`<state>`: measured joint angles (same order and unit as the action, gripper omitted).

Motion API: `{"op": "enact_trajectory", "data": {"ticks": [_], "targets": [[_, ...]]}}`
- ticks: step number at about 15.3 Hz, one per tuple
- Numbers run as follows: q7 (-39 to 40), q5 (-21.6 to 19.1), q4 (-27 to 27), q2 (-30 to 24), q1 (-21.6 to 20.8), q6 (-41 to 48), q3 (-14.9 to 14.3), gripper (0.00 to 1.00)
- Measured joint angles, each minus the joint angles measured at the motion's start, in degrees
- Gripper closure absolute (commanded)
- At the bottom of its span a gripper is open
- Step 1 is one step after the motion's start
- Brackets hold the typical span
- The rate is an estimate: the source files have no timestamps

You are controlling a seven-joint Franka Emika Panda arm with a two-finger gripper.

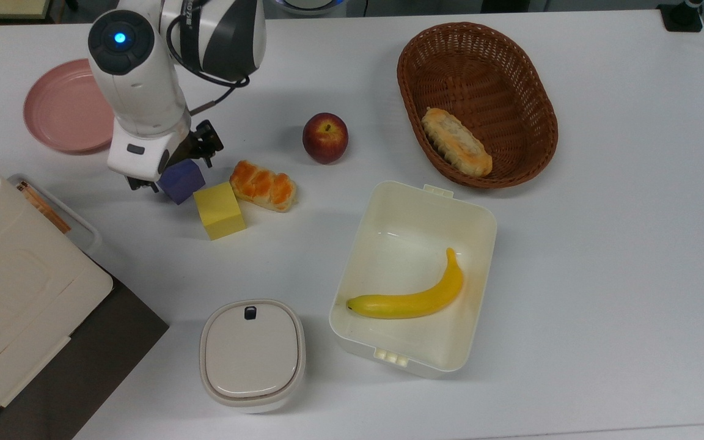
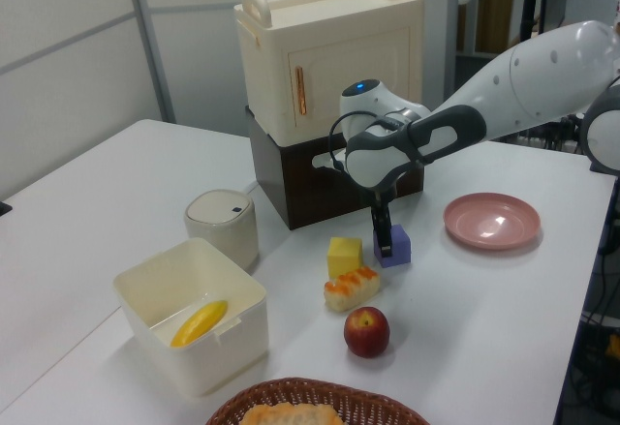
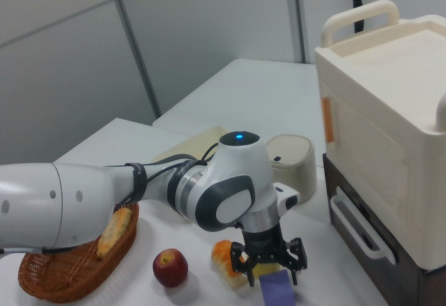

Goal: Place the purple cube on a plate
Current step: 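Lower the gripper onto the purple cube and close on it, then carry the purple cube over the pink plate and lower it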

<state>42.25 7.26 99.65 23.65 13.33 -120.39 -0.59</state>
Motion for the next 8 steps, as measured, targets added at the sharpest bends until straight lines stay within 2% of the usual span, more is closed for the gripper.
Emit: {"op": "enact_trajectory", "data": {"ticks": [1, 2, 3, 5, 8], "targets": [[0.0, 0.0, -0.02, 0.11, 0.01, -0.24, 0.01, 0.57], [0.0, 0.0, -0.08, 0.1, 0.03, -0.26, 0.01, 0.71], [0.0, 0.0, -0.25, 0.09, 0.05, -0.26, 0.01, 0.8], [0.0, 0.0, -0.78, -0.15, 0.12, -0.26, 0.01, 0.93], [0.0, 0.01, -2.62, -2.29, 0.6, 4.0, 0.0, 0.93]]}}
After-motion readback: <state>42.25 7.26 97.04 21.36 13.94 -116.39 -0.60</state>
